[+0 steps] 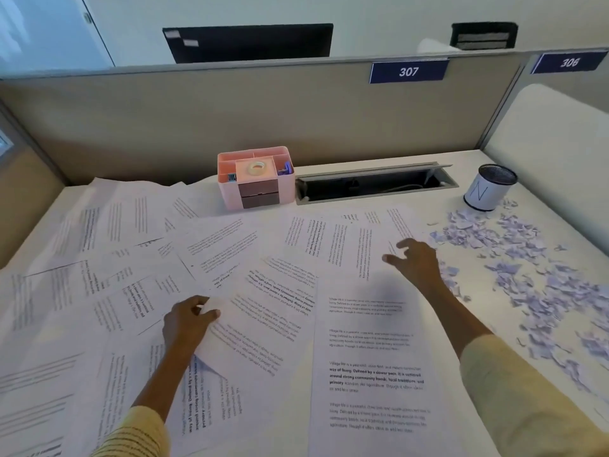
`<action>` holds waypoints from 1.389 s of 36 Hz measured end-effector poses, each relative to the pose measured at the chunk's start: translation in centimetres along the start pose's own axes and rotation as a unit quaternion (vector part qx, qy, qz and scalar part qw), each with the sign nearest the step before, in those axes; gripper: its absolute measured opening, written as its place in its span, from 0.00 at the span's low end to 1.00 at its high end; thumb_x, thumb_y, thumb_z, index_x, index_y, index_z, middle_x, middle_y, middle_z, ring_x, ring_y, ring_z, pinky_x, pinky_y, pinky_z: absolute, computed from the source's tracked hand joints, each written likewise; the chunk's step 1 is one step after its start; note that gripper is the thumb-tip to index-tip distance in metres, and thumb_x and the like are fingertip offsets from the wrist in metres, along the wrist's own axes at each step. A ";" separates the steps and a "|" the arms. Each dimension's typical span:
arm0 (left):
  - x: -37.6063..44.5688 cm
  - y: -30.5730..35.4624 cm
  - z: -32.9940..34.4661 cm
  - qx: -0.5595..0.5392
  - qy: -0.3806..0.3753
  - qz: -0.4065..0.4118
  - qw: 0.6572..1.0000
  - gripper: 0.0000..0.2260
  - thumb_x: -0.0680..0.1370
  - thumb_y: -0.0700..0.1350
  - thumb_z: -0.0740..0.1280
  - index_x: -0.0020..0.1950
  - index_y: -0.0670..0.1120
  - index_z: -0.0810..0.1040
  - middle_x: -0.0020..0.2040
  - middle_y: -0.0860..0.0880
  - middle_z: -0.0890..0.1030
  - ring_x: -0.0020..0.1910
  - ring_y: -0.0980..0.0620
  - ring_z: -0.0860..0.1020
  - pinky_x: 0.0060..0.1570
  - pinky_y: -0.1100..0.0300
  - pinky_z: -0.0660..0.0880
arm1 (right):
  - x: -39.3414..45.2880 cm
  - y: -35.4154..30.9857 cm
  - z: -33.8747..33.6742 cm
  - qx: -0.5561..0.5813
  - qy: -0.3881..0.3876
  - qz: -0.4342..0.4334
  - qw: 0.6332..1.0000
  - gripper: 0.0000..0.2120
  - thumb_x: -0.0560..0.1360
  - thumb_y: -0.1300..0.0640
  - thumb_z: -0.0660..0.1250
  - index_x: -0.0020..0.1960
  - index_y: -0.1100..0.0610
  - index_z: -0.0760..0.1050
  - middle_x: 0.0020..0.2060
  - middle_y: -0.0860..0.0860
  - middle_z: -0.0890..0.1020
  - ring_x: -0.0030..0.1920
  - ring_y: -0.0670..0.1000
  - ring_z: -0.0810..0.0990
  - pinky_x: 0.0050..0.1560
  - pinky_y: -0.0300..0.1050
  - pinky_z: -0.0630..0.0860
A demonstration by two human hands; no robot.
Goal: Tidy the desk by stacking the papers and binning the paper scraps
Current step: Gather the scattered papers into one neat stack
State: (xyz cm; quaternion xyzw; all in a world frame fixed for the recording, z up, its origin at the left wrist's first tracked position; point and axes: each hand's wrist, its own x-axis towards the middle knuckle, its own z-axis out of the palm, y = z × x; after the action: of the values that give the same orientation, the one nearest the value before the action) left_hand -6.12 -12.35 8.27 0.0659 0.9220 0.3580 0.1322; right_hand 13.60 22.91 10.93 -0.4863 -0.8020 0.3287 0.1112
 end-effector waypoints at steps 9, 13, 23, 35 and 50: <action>3.8 4.1 -1.6 -0.027 0.073 0.060 0.995 0.06 0.73 0.42 0.73 0.50 0.45 0.82 0.43 0.46 0.82 0.43 0.45 0.80 0.43 0.58 0.72 | 9.2 -3.8 2.8 -0.055 -0.084 -0.098 0.990 0.29 0.69 0.47 0.74 0.66 0.56 0.72 0.65 0.56 0.73 0.65 0.57 0.70 0.66 0.51 0.66; 5.8 5.5 -2.4 0.010 0.069 0.082 0.994 0.06 0.73 0.42 0.73 0.48 0.44 0.82 0.41 0.48 0.80 0.42 0.47 0.78 0.40 0.59 0.69 | 12.5 -5.6 4.3 -0.099 -0.157 -0.132 0.974 0.33 0.67 0.47 0.76 0.69 0.52 0.69 0.70 0.54 0.69 0.69 0.58 0.66 0.70 0.55 0.62; 9.9 6.5 -1.6 0.066 -0.016 0.101 0.993 0.09 0.71 0.42 0.75 0.50 0.46 0.81 0.43 0.48 0.80 0.43 0.48 0.78 0.46 0.59 0.69 | 17.4 -7.6 7.3 -0.272 -0.200 -0.196 0.921 0.51 0.57 0.39 0.79 0.74 0.46 0.59 0.71 0.53 0.63 0.72 0.58 0.60 0.70 0.65 0.50; 11.4 7.1 -0.1 0.122 0.006 0.104 0.987 0.06 0.75 0.44 0.71 0.50 0.46 0.80 0.46 0.48 0.82 0.42 0.48 0.77 0.45 0.58 0.68 | 19.3 -8.5 7.7 -0.302 -0.235 -0.159 0.910 0.43 0.48 0.36 0.80 0.58 0.41 0.66 0.61 0.53 0.73 0.67 0.59 0.63 0.68 0.62 0.56; 8.8 12.3 -4.1 0.218 0.054 0.197 0.954 0.11 0.79 0.43 0.66 0.60 0.45 0.81 0.58 0.44 0.82 0.50 0.42 0.81 0.46 0.53 0.74 | 15.5 -14.7 0.6 -0.182 -0.184 -0.250 0.933 0.12 0.66 0.60 0.77 0.47 0.56 0.77 0.44 0.54 0.81 0.43 0.54 0.79 0.42 0.44 0.72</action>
State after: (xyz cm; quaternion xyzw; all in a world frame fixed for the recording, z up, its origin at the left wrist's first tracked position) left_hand -15.39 -4.02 17.76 0.2537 0.9521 0.1705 -0.0082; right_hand -4.93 31.29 17.62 -0.2128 -0.9502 0.2222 -0.0505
